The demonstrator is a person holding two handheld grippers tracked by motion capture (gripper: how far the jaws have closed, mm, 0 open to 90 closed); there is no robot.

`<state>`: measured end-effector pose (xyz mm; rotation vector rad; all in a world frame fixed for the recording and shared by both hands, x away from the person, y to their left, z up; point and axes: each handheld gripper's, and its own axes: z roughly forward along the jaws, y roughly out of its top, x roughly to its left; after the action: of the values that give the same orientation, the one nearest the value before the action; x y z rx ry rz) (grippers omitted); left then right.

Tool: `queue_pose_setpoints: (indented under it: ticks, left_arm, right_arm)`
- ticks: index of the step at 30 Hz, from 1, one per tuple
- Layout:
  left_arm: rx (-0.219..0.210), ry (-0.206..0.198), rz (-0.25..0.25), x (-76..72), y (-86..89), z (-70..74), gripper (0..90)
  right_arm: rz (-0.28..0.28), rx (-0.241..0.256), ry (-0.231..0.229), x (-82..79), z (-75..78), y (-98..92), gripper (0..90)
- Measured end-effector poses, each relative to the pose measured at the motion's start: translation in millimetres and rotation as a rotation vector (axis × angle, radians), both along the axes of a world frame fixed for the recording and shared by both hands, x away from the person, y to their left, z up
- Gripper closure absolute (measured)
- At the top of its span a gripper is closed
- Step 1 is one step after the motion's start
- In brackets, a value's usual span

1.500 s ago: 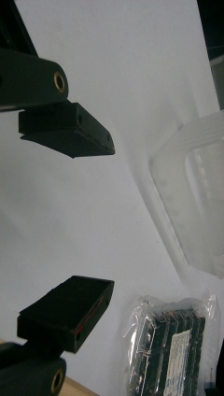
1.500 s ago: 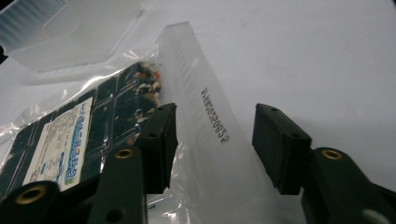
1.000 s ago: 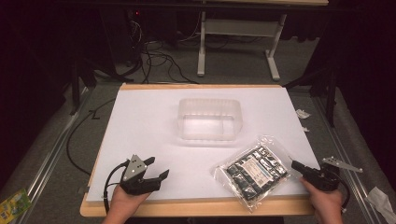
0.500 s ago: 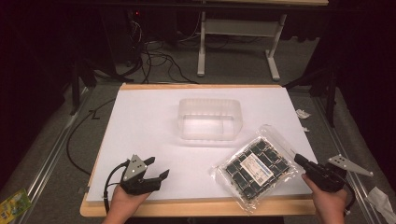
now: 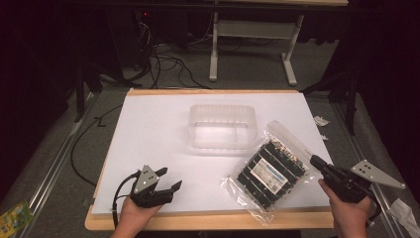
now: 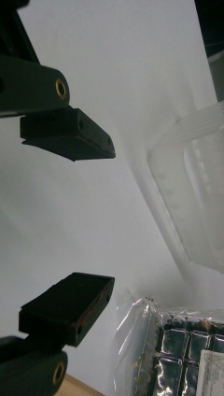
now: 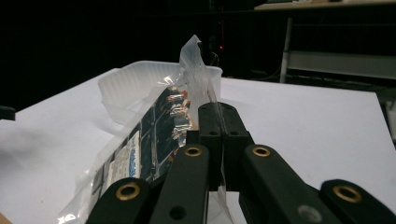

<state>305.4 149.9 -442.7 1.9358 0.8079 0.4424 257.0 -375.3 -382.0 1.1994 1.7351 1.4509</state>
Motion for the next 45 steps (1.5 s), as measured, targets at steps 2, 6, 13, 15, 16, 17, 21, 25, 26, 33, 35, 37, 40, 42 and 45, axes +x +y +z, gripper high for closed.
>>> queue_pose_setpoints:
  ticks: [2,6,13,15,16,17,21,25,26,33,35,37,40,42,45]
  left_arm:
    - [0.001,0.000,-0.003,-0.2,-1.3,-0.2,33.0]
    - [0.005,-0.003,-0.007,-1.3,-5.5,-0.1,34.0]
    - [0.002,-0.007,-0.030,-1.6,-20.3,0.0,36.4]
    - [0.004,-0.004,-0.038,-0.6,-25.1,-0.2,37.8]
    - [0.003,-0.002,-0.052,1.1,-32.7,-1.1,38.7]
    - [0.003,-0.002,-0.052,1.1,-32.7,-1.1,39.6]
    - [0.010,0.000,-0.082,5.0,-49.4,-3.4,41.4]
    - [0.007,0.000,-0.110,11.1,-68.5,-5.5,43.9]
    - [-0.001,0.003,-0.119,14.0,-75.5,-6.1,43.9]
    - [-0.047,0.008,-0.155,34.1,-116.2,-7.6,50.0]
    - [-0.069,0.020,-0.144,42.0,-123.4,-6.6,53.4]
    - [-0.105,0.029,-0.147,51.4,-126.6,-5.3,55.4]
    - [-0.127,0.033,-0.164,56.7,-129.2,-6.0,59.7]
    - [-0.132,0.058,-0.192,58.7,-131.2,-7.2,65.8]
    - [-0.129,0.085,-0.212,58.5,-133.5,-9.1,73.5]
  right_arm:
    - [0.009,-0.005,-0.014,1.2,4.5,3.6,90.0]
    - [0.037,-0.016,-0.042,5.8,12.5,12.0,90.0]
    - [0.070,-0.041,-0.086,15.2,25.8,31.3,90.0]
    - [0.083,-0.051,-0.105,18.5,30.5,39.7,90.0]
    - [0.091,-0.052,-0.109,19.3,32.2,43.3,90.0]
    - [0.091,-0.052,-0.109,19.3,32.2,43.3,90.0]
    - [0.117,-0.060,-0.131,22.8,37.3,54.9,90.0]
    - [0.135,-0.065,-0.146,22.7,41.1,62.4,90.0]
    - [0.140,-0.065,-0.152,21.9,41.9,63.7,90.0]
    - [0.172,-0.063,-0.175,10.9,45.9,69.0,90.0]
    - [0.183,-0.063,-0.179,8.4,46.7,70.4,90.0]
    - [0.193,-0.066,-0.186,5.9,47.1,71.9,90.0]
    - [0.199,-0.068,-0.187,4.4,46.5,73.2,90.0]
    - [0.200,-0.068,-0.187,4.2,46.1,73.5,90.0]
    - [0.206,-0.064,-0.184,3.0,44.9,73.8,90.0]
